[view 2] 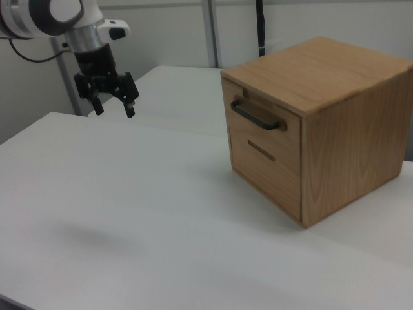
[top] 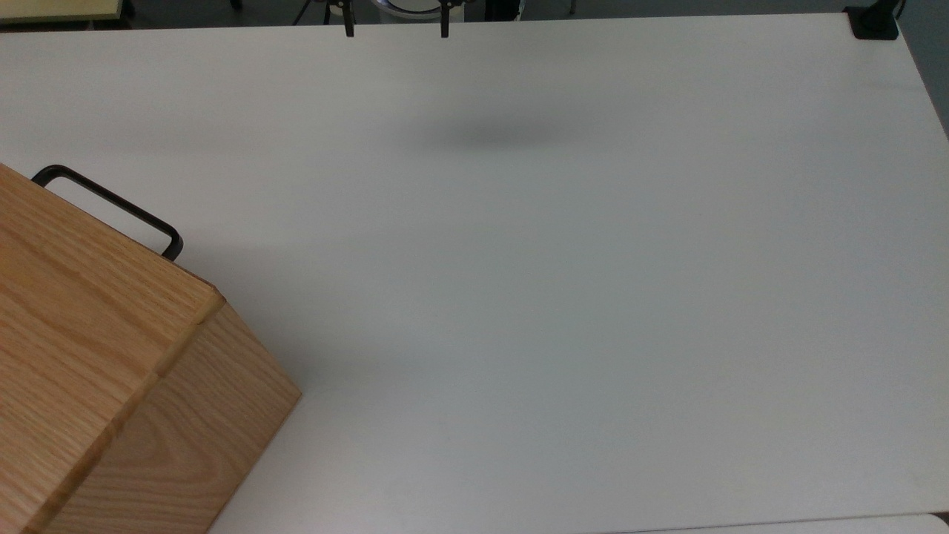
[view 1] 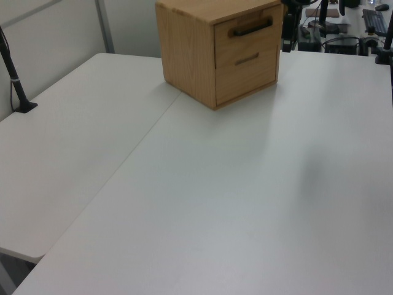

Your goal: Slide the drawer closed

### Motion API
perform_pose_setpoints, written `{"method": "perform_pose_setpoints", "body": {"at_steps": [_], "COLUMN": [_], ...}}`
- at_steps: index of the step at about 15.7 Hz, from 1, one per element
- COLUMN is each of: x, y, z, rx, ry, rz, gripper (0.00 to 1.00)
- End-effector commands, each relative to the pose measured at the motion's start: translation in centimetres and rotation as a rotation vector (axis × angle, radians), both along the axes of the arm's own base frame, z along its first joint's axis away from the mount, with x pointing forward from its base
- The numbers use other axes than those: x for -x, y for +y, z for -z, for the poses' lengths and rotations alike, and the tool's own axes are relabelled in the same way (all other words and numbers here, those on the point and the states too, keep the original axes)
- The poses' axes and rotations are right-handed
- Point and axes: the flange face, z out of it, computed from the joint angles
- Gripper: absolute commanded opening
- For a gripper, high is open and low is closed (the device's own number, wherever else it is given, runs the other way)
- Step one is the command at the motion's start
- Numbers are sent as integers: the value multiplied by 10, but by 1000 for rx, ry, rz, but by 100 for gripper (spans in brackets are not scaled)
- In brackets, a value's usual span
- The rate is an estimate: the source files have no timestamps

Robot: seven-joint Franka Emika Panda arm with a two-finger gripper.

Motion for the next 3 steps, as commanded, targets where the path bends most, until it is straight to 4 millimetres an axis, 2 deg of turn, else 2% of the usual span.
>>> {"method": "perform_pose_setpoints", "body": {"at_steps": [1, 3], "x": [-1, -1], "y": [-7, -13], "z": [4, 3], "rx": [16, 16], "ry": [-9, -11], "rz": [-38, -29], "gripper": [100, 100]}}
